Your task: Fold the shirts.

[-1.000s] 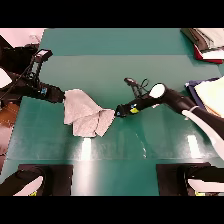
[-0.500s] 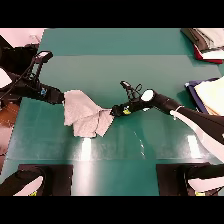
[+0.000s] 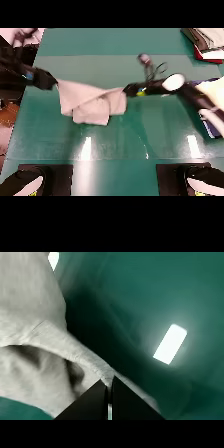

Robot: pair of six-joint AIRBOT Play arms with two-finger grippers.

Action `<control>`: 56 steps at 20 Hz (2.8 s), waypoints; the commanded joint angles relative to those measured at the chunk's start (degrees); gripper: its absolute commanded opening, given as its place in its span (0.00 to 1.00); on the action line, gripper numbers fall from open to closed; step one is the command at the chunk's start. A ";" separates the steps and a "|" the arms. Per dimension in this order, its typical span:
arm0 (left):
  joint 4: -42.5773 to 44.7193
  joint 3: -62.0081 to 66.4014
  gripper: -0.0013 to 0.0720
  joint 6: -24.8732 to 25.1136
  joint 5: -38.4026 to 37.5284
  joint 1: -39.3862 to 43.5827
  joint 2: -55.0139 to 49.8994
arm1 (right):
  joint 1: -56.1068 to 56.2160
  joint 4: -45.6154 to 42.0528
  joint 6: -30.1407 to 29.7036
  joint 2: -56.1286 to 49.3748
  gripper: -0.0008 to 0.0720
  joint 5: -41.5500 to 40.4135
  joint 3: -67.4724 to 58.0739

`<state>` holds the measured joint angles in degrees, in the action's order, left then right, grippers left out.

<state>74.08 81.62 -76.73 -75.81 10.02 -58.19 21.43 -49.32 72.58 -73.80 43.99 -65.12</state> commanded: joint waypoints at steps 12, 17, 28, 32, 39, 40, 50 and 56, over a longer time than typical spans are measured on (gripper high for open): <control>-18.75 28.96 0.05 3.28 -12.90 0.00 -2.03 | -10.08 -20.96 14.34 22.14 0.03 28.72 -30.29; -18.05 16.26 0.05 5.27 -11.08 0.00 -10.23 | -9.29 -21.31 15.43 13.20 0.03 30.86 -24.09; -16.50 6.99 0.75 5.97 -3.32 -5.77 -30.77 | -10.80 -21.33 15.41 -2.21 0.03 26.51 -17.49; -25.35 3.89 0.75 6.82 -11.30 -11.39 -30.47 | -14.23 -21.27 15.41 0.28 0.03 26.53 -17.49; -26.91 -15.10 0.75 9.70 3.52 -7.06 -30.49 | -16.41 -21.24 15.41 3.17 0.03 26.73 -17.49; -27.54 -15.87 0.75 9.79 6.14 -6.27 -30.49 | -16.35 -21.20 15.43 3.13 0.03 26.77 -17.44; -32.33 -16.20 0.75 12.20 14.45 -1.73 -30.86 | -16.31 -21.22 15.43 3.15 0.03 28.44 -17.44; -30.38 -14.93 0.05 12.11 9.25 -2.14 -30.64 | -16.33 -21.29 15.41 3.17 0.03 28.65 -17.49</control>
<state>42.19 65.84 -64.38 -63.42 8.14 -88.99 5.13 -70.54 87.99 -70.67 72.36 -82.59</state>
